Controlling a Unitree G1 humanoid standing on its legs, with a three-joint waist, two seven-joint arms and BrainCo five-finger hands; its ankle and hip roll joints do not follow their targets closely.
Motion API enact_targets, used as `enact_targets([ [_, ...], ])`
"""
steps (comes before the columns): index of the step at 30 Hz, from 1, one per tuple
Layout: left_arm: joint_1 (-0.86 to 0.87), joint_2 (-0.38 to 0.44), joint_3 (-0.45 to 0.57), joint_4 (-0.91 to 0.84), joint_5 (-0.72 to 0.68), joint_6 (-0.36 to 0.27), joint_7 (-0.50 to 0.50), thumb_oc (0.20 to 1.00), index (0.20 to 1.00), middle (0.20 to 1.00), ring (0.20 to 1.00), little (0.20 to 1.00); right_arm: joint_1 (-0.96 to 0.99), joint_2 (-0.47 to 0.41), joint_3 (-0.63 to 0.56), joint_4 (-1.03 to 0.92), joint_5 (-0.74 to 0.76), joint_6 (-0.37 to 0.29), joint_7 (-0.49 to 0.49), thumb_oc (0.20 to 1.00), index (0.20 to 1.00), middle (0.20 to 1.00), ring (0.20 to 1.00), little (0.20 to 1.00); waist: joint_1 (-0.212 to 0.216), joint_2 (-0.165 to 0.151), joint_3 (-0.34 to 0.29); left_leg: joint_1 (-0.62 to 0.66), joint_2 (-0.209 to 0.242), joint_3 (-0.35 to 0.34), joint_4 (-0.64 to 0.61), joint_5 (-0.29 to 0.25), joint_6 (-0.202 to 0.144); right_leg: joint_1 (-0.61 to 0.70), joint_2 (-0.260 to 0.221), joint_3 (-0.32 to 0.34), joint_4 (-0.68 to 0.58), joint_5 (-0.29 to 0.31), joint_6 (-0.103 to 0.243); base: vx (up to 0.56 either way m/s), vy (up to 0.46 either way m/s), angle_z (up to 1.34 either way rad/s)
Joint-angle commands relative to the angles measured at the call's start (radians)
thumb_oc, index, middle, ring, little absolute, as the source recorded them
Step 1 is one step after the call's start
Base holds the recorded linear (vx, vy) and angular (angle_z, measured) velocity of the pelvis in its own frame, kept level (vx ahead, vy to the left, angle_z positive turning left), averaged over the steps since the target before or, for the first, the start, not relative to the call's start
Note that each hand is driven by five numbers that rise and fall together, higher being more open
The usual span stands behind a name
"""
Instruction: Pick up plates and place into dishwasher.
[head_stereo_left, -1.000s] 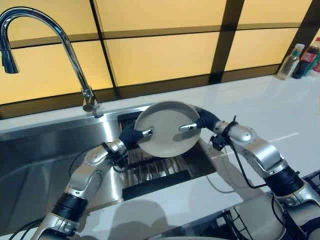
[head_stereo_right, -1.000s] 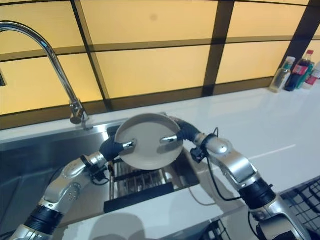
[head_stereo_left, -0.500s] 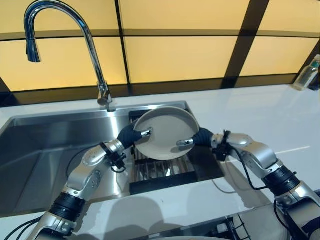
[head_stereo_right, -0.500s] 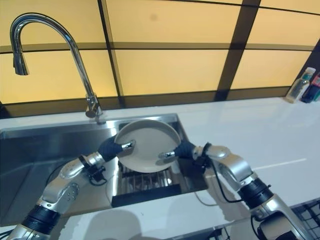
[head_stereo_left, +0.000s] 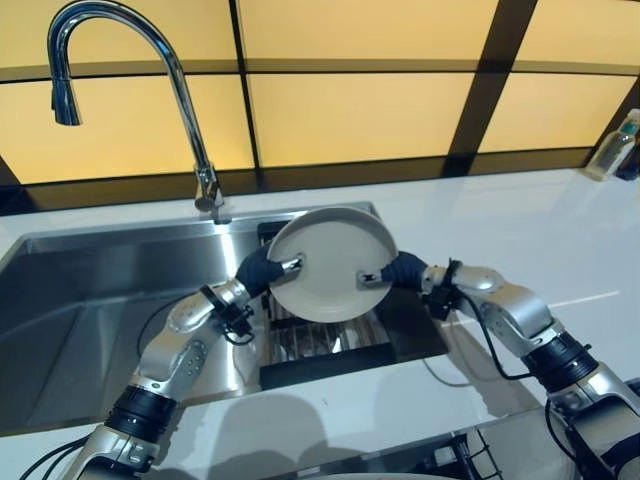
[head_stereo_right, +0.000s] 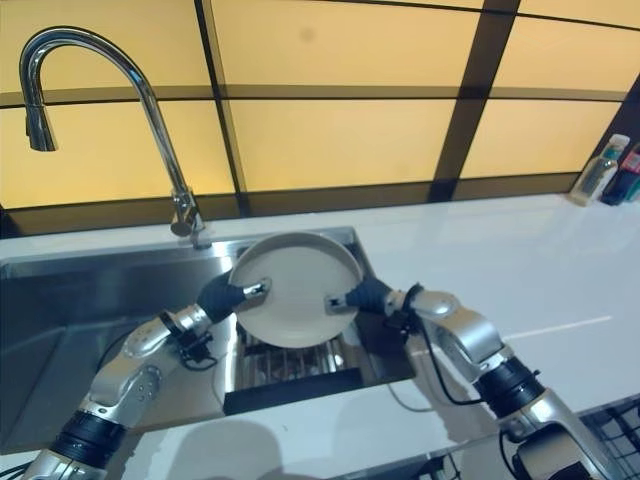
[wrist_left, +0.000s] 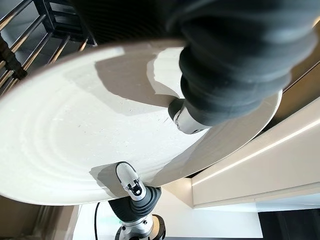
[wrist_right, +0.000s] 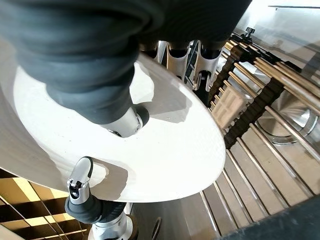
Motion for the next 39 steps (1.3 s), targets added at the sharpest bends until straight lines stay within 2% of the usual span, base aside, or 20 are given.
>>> enact_targets([
  [1, -0.084, -0.093, -0.047, -0.065, -0.107, -0.098, -0.074, 0.200, 0.200, 0.200, 0.200, 0.200, -0.017, 0.087, -0.023, -0.027, 0.074, -0.066, -0.012, 0.200, 0.200, 0.200, 0.200, 0.200, -0.013, -0.036, -0.037, -0.060, -0.066, 0.041, 0.080, -0.110, 0.040, -0.049, -0.031, -0.020, 0.020, -0.038, 0.072, -0.02, 0.004, -0.04],
  [4, -0.085, -0.094, -0.045, -0.064, -0.114, -0.090, -0.056, 0.200, 0.200, 0.200, 0.200, 0.200, -0.004, 0.087, -0.049, -0.031, 0.077, -0.071, -0.026, 0.200, 0.200, 0.200, 0.200, 0.200, -0.021, -0.033, -0.039, -0.057, -0.063, 0.044, 0.066, -0.104, 0.040, -0.051, -0.030, -0.018, 0.018, -0.036, 0.073, -0.01, 0.002, -0.03],
  [5, -0.085, -0.096, -0.044, -0.060, -0.115, -0.088, -0.044, 0.316, 0.316, 0.316, 0.316, 0.316, 0.000, 0.087, -0.055, -0.033, 0.075, -0.075, -0.032, 0.200, 0.200, 0.200, 0.200, 0.200, -0.023, -0.033, -0.040, -0.055, -0.062, 0.046, 0.060, -0.101, 0.039, -0.051, -0.030, -0.018, 0.017, -0.035, 0.074, 0.00, 0.000, 0.00],
  [6, -0.086, -0.097, -0.044, -0.055, -0.121, -0.088, -0.031, 0.536, 0.536, 0.536, 0.536, 0.536, 0.004, 0.085, -0.062, -0.033, 0.073, -0.081, -0.037, 0.200, 0.200, 0.200, 0.200, 0.200, -0.026, -0.031, -0.041, -0.052, -0.060, 0.047, 0.052, -0.098, 0.039, -0.051, -0.029, -0.018, 0.016, -0.035, 0.075, 0.00, 0.000, 0.00],
  [7, -0.086, -0.100, -0.042, -0.055, -0.124, -0.083, -0.020, 1.000, 1.000, 1.000, 1.000, 1.000, 0.006, 0.082, -0.069, -0.035, 0.073, -0.085, -0.043, 0.200, 0.200, 0.200, 0.200, 0.200, -0.028, -0.030, -0.041, -0.050, -0.058, 0.048, 0.045, -0.095, 0.038, -0.051, -0.029, -0.020, 0.016, -0.035, 0.075, 0.00, 0.000, 0.00],
  [11, -0.075, -0.115, -0.033, -0.048, -0.139, -0.083, 0.024, 1.000, 1.000, 1.000, 1.000, 1.000, 0.020, 0.075, -0.108, -0.054, 0.070, -0.102, -0.068, 0.200, 0.200, 0.200, 0.200, 0.200, -0.040, -0.027, -0.045, -0.043, -0.053, 0.054, 0.022, -0.086, 0.036, -0.050, -0.027, -0.021, 0.016, -0.038, 0.076, 0.00, 0.000, 0.00],
  [20, -0.051, -0.129, -0.004, -0.037, -0.174, -0.085, 0.058, 1.000, 1.000, 1.000, 1.000, 1.000, 0.025, 0.047, -0.190, -0.090, 0.050, -0.131, -0.120, 0.200, 0.200, 0.200, 0.200, 0.200, -0.066, -0.019, -0.056, -0.038, -0.049, 0.073, 0.010, -0.088, 0.038, -0.053, -0.023, 0.003, 0.016, -0.038, 0.078, -0.01, 0.007, -0.04],
  [31, -0.050, -0.155, 0.009, 0.000, -0.219, -0.126, 0.116, 1.000, 1.000, 1.000, 1.000, 1.000, 0.032, -0.008, -0.262, -0.113, -0.004, -0.164, -0.176, 0.200, 0.200, 0.200, 0.200, 0.200, -0.107, -0.019, -0.067, -0.038, -0.044, 0.101, 0.017, -0.100, 0.039, -0.063, -0.019, 0.054, 0.018, -0.037, 0.081, -0.02, 0.010, -0.13],
  [39, -0.027, -0.161, 0.043, 0.003, -0.217, -0.157, 0.163, 1.000, 1.000, 1.000, 1.000, 1.000, 0.071, -0.067, -0.359, -0.144, -0.103, -0.217, -0.275, 0.200, 0.200, 0.200, 0.200, 0.200, -0.136, -0.018, -0.071, -0.044, -0.038, 0.130, 0.023, -0.106, 0.039, -0.074, -0.013, 0.084, 0.013, -0.030, 0.079, 0.01, -0.015, -0.16],
])
